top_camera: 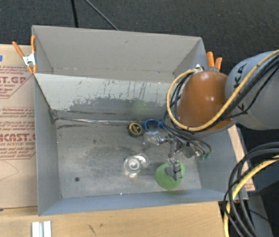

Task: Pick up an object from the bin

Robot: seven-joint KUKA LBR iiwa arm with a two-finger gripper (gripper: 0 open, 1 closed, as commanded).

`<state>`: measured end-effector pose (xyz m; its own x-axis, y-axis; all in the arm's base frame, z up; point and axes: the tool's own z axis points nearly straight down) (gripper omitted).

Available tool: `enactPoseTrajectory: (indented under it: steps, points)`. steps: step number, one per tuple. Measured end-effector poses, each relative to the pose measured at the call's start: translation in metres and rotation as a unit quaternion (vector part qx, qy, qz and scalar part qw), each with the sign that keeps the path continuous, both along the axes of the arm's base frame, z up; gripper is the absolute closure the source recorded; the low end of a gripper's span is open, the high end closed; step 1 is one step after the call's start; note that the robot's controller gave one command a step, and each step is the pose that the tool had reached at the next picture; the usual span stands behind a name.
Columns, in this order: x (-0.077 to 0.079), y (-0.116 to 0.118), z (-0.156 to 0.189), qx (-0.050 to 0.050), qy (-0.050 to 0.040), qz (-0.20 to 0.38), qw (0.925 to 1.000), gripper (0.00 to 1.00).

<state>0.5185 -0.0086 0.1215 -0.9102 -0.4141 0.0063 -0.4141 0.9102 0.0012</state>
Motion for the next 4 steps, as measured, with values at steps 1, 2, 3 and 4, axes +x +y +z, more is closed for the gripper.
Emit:
enactPoseTrajectory:
  steps: [1, 2, 3, 4]
  points:
    - [-0.031, -0.031, -0.019, 0.002, -0.0115, 0.222, 0.9749, 0.00]
    - [-0.029, -0.031, -0.020, 0.002, -0.0076, 0.243, 0.9700, 0.00]
    - [-0.034, -0.036, -0.019, 0.000, 0.0060, 0.241, 0.9706, 1.00]
    - [-0.020, -0.003, 0.099, 0.001, -0.0075, 0.238, 0.9713, 1.00]
